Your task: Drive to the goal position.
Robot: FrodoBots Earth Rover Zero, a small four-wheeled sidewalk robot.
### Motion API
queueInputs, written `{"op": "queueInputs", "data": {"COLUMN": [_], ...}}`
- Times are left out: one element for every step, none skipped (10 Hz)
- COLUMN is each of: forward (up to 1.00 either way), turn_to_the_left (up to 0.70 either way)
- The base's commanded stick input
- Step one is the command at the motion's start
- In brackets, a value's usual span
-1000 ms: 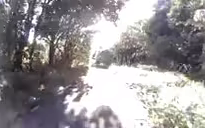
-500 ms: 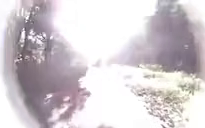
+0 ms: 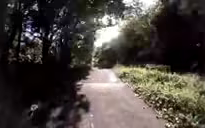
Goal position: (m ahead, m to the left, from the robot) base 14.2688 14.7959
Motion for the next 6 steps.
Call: {"op": "queueInputs", "data": {"forward": [1.00, 1.00, 1.00, 1.00, 1.00, 1.00], "turn_to_the_left": [0.01, 0.01, 0.01, 0.01, 0.01, 0.01]}}
